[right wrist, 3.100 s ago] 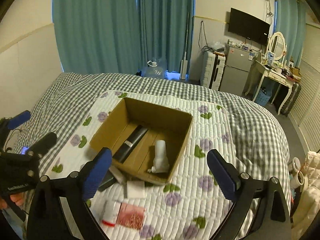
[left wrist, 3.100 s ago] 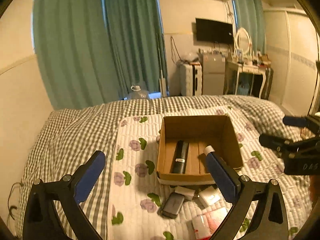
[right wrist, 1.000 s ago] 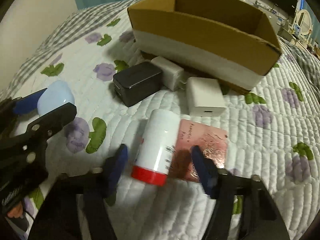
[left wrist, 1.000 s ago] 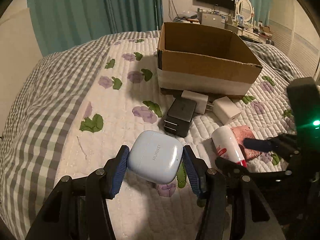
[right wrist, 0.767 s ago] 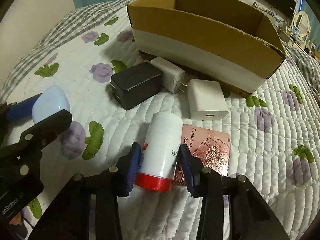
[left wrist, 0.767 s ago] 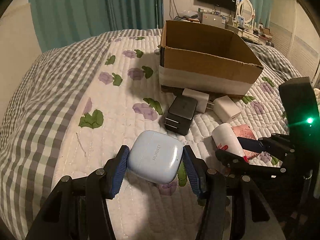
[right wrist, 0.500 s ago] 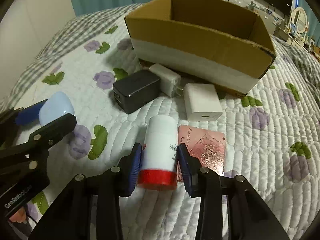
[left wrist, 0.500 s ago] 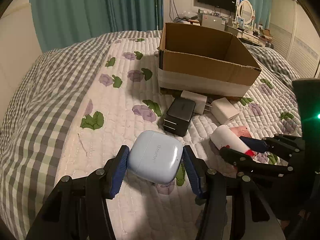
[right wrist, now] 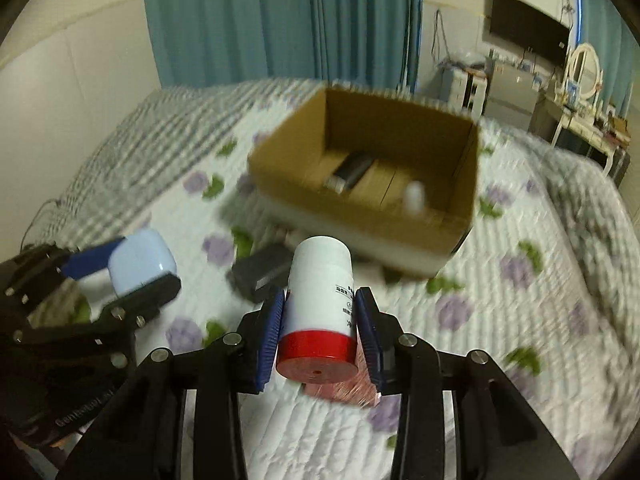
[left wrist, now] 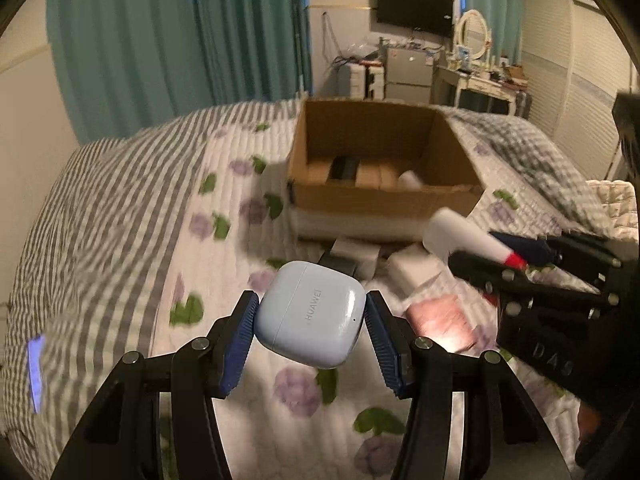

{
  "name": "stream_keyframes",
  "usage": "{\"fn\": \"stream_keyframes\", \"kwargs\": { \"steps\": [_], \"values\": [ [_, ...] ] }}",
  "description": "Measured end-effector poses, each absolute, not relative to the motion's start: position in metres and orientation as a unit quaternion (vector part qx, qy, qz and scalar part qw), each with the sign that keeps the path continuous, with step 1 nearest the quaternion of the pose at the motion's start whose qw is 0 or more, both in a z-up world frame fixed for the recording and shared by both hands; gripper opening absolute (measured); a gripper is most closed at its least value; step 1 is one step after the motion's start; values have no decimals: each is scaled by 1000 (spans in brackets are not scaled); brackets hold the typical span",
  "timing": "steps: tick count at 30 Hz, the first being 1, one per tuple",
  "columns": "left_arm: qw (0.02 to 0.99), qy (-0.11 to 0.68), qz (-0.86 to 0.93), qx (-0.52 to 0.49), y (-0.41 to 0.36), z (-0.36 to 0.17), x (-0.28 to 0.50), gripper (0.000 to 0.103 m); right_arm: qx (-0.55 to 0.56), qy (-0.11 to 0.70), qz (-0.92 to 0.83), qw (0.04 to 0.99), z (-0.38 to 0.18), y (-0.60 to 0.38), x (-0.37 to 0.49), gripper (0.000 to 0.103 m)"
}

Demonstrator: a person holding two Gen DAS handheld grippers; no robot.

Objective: Organize rigid objects
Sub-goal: 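Carry the earbud case and tube over the box and release them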

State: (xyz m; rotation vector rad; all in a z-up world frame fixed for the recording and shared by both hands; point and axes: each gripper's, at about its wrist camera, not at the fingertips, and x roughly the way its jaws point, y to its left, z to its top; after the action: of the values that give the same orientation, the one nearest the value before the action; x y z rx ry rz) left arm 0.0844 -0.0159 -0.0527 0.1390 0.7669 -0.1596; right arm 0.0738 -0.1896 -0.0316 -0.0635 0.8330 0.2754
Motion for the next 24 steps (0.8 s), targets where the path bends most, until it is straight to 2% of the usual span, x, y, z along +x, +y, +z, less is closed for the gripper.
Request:
{"fn": "stream_keyframes", "kwargs": {
  "steps": [7, 14, 19, 24],
  "values": [
    [932, 341, -103, 68, -36, -6, 126, 55, -22, 350, 125, 928, 32, -216, 110, 36],
    [940, 319, -98, 71, -54, 16, 193, 55, -14, 336, 117, 935, 58, -238, 165, 36],
    [932, 340, -105, 65, -70, -1, 247, 55, -19, 340, 102, 935, 53, -251, 209, 36],
    [911, 385, -124, 78, -91, -48, 284, 55, -11, 362, 100, 927, 25, -264, 246, 36]
  ]
}}
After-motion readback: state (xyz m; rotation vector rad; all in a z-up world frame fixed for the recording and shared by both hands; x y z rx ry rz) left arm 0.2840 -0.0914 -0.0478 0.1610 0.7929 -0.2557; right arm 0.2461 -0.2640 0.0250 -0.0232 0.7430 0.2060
